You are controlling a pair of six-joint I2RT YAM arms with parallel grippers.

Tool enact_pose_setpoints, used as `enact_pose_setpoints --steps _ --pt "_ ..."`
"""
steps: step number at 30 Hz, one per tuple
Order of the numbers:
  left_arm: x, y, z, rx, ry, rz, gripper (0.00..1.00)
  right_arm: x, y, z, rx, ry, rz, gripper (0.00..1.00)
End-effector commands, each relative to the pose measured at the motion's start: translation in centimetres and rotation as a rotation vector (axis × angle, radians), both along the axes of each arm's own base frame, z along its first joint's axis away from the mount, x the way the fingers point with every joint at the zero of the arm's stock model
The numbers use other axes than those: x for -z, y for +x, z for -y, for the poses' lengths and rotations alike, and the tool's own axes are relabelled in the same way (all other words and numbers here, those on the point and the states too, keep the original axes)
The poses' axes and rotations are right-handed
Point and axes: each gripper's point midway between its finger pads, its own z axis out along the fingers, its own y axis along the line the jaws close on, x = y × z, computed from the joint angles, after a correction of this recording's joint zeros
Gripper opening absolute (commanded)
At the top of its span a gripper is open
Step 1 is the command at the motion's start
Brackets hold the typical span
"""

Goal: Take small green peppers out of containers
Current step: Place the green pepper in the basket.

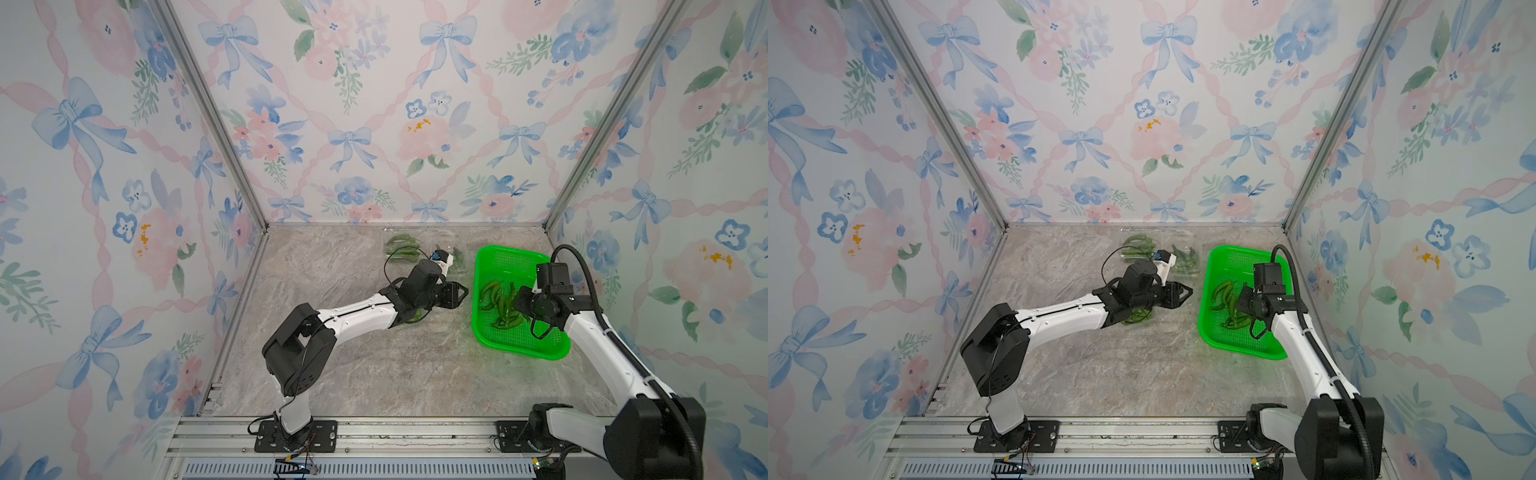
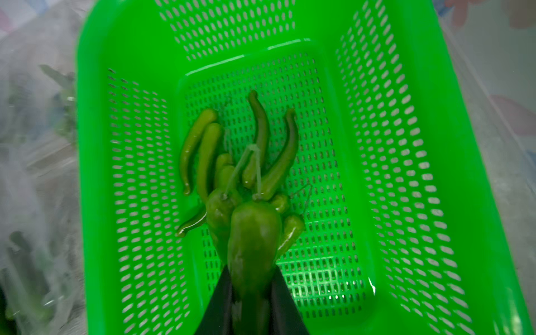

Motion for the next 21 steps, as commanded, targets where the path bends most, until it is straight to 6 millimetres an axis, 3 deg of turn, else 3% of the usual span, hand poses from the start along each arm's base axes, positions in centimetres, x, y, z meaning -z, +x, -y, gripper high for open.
enact_pose_setpoints --steps 1,3,7,10,13,17,21 --pt "-0.4 0.0 0.4 0.021 0.007 0.023 0.42 2.6 0.7 0.1 0.015 0.039 -0.056 0.16" --pt "-0.3 0.0 0.1 0.014 0.015 0.027 0.42 3.5 1.1 0.4 0.026 0.037 -0.083 0.20" --pt "-0.2 0.1 -0.6 0.002 0.027 0.029 0.44 4.0 1.6 0.6 0.045 0.020 -0.137 0.43" --pt "-0.2 0.5 -1.8 -0.025 0.035 0.025 0.45 2.6 1.8 0.8 0.035 -0.050 -0.131 0.54" --pt "-0.3 1.3 -3.9 -0.068 0.039 0.023 0.45 0.1 2.2 -0.1 -0.010 -0.101 -0.086 0.57" --pt "0.3 2.6 -8.7 -0.177 0.046 -0.012 0.45 -3.4 3.3 -4.4 -0.150 -0.071 0.017 0.55" --pt "2.0 3.2 -14.5 -0.296 0.067 -0.059 0.46 -5.1 4.2 -11.8 -0.347 -0.003 0.070 0.52"
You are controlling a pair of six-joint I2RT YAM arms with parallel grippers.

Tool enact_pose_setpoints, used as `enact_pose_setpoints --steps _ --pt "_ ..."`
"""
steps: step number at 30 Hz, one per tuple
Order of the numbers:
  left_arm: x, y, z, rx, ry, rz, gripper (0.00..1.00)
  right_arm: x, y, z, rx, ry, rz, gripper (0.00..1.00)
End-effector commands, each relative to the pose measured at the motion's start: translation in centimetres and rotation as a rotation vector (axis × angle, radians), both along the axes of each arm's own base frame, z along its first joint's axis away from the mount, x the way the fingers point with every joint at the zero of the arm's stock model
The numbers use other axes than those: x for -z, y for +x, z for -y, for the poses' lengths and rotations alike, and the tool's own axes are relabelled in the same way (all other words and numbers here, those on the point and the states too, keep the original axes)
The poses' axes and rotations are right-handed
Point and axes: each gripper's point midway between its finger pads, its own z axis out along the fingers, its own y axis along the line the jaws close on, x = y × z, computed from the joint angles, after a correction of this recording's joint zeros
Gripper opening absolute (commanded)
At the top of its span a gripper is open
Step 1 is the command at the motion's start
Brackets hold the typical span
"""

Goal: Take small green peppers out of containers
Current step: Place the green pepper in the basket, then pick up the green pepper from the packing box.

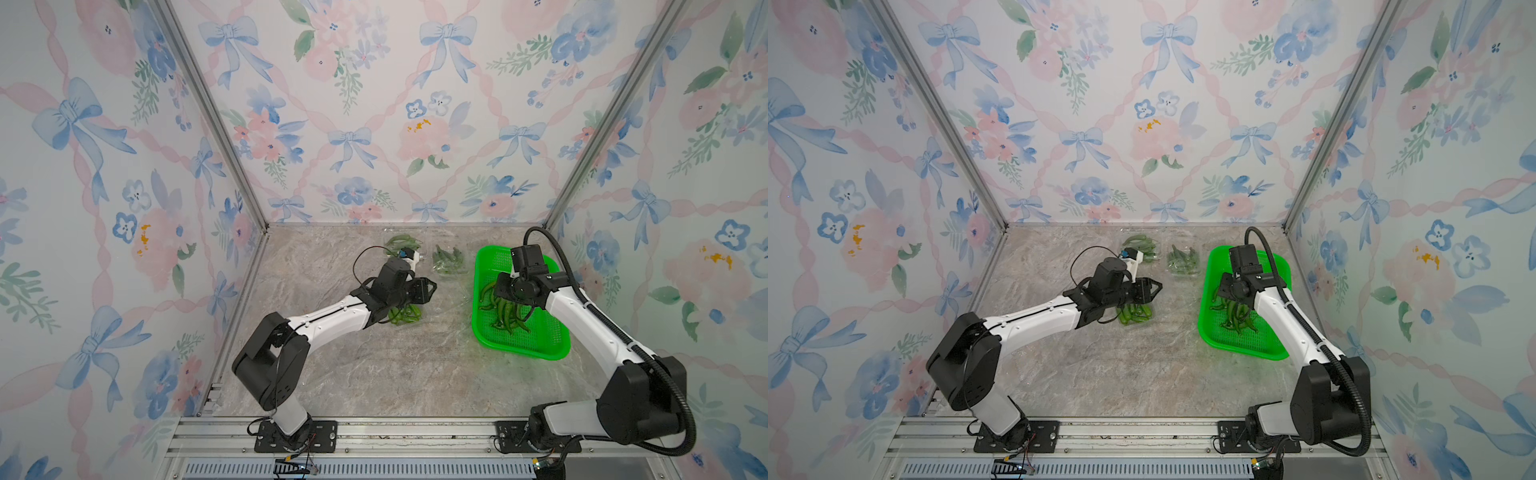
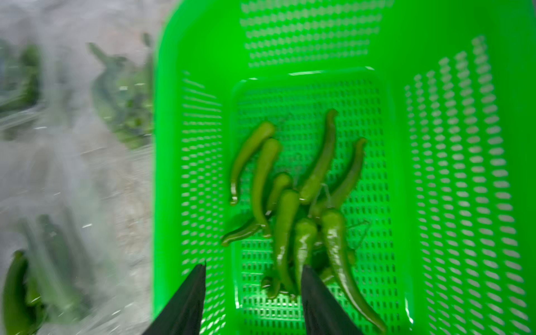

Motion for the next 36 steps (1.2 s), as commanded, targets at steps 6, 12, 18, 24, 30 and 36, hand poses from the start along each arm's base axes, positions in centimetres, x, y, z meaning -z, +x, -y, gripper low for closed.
enact_pose_setpoints --steps 6,12,18,24,30,36 --pt "3.2 -0.4 -9.1 -0.202 0.028 -0.095 0.46 -0.8 0.5 -15.0 -0.399 0.047 -0.015 0.47" --pt "3.9 -0.9 -11.0 -0.232 0.031 -0.115 0.46 2.3 0.5 -22.6 -0.547 0.040 -0.082 0.44" --pt "4.2 -0.9 -11.1 -0.226 0.028 -0.128 0.46 5.9 0.1 -26.0 -0.604 0.036 -0.153 0.41" --pt "4.7 -0.8 -11.1 -0.224 0.035 -0.138 0.45 7.2 -0.9 -27.9 -0.636 0.051 -0.182 0.40" --pt "5.0 -0.8 -11.0 -0.224 0.038 -0.146 0.45 8.2 -1.4 -29.1 -0.648 0.076 -0.203 0.39" --pt "5.0 -0.8 -12.2 -0.265 0.037 -0.142 0.44 9.8 -1.5 -29.8 -0.647 0.084 -0.234 0.37"
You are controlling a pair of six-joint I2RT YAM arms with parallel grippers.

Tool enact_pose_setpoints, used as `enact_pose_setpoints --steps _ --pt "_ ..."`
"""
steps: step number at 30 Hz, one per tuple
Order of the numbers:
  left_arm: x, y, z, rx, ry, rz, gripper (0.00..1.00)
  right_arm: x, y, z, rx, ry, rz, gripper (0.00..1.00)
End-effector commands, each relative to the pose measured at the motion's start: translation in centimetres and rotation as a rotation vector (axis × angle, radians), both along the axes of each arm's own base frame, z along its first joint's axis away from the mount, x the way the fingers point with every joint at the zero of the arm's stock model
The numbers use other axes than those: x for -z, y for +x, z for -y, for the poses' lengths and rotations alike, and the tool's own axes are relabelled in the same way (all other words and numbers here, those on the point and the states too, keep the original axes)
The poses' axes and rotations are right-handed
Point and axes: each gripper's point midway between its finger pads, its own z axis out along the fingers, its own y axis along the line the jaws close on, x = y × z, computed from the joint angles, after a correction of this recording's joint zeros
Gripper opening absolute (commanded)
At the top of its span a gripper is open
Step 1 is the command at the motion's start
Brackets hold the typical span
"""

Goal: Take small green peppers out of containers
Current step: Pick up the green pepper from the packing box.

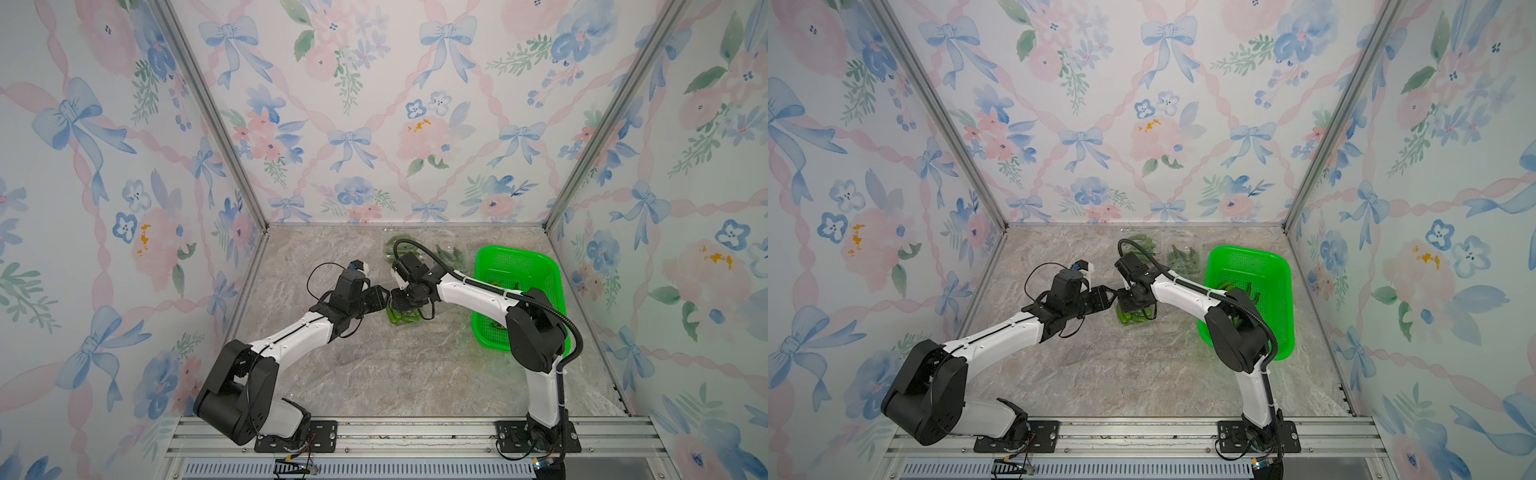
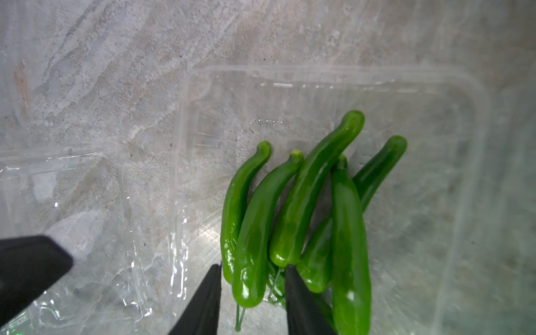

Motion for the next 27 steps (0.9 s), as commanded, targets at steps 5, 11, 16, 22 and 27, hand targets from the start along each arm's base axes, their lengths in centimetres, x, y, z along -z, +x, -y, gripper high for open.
enact_pose_setpoints --steps 5,11,16,22,27 --pt "0.7 -0.3 -2.3 -0.067 -0.004 -0.021 0.44 1.5 0.0 -1.3 0.002 0.011 -0.033 0.37" --pt "0.7 -0.4 -2.8 -0.074 -0.007 -0.020 0.44 2.6 -0.3 -1.6 -0.003 0.006 -0.056 0.35" --pt "0.8 -0.3 -2.8 -0.071 -0.006 -0.025 0.44 3.3 -0.5 -1.8 -0.004 0.001 -0.069 0.32" --pt "0.8 -0.3 -2.9 -0.072 -0.009 -0.025 0.44 3.7 -0.9 -1.9 -0.014 -0.010 -0.075 0.31" --pt "0.9 -0.2 -3.0 -0.073 -0.007 -0.025 0.44 3.4 -0.8 -1.3 -0.015 -0.037 -0.061 0.22"
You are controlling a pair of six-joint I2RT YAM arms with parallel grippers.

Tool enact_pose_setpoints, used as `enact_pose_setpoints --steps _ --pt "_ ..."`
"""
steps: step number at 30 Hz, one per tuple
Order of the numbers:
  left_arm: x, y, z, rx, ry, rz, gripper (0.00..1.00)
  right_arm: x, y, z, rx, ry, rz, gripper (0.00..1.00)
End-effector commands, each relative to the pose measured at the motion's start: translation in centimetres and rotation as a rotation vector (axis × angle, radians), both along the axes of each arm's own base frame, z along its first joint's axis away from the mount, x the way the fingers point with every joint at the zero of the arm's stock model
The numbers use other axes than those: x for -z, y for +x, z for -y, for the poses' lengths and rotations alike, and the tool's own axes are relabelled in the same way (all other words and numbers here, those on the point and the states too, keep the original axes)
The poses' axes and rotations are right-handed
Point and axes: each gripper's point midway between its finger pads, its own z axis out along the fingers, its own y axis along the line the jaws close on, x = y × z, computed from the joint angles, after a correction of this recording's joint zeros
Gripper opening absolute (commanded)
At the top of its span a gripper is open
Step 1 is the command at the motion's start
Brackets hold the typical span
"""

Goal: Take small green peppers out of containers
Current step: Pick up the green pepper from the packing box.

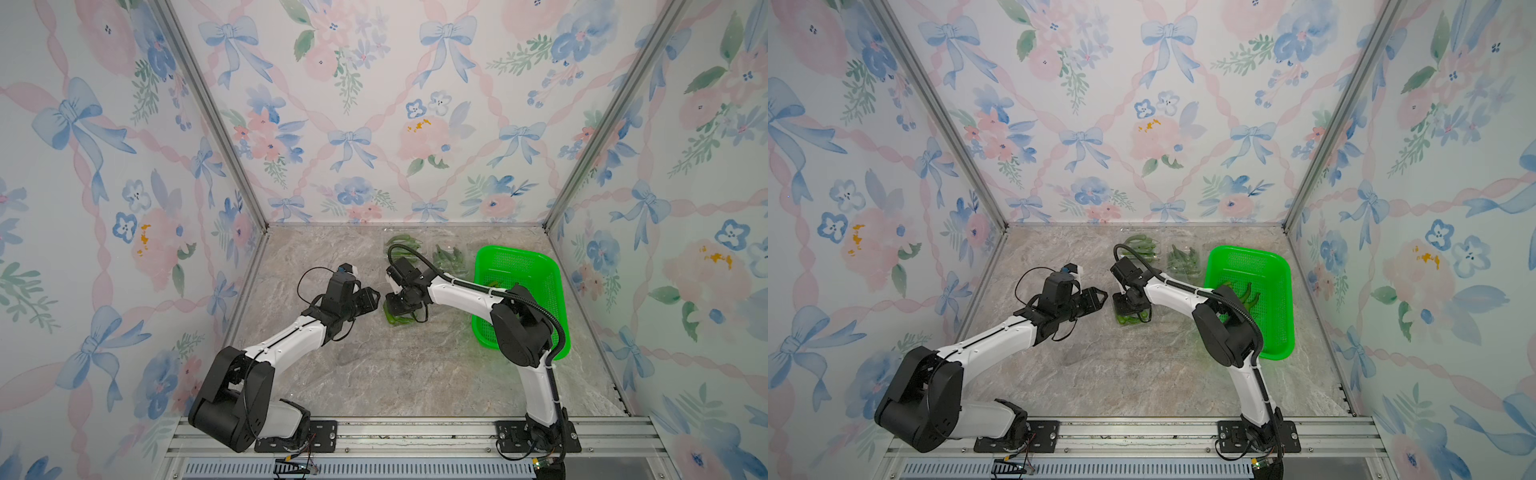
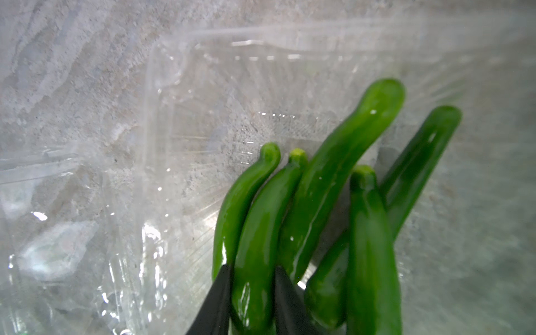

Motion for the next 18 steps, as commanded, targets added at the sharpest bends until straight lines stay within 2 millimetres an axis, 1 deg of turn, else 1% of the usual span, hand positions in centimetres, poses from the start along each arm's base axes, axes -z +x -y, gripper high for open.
enact_pose_setpoints --steps 1,6,13,18 --pt "0.2 -0.1 -0.3 -0.003 -0.003 -0.005 0.44 0.6 -0.6 0.2 -0.012 -0.042 -0.014 0.20" --pt "0.2 -0.1 -0.4 -0.005 -0.002 -0.006 0.44 -0.9 -0.5 0.3 -0.012 -0.033 0.014 0.15" --pt "0.2 0.1 -0.5 -0.009 -0.001 -0.007 0.44 -5.5 -0.5 0.3 -0.014 0.032 0.070 0.13" --pt "-0.1 0.2 -0.3 -0.005 -0.006 0.000 0.44 -8.4 -0.3 1.1 0.009 0.088 0.106 0.13"
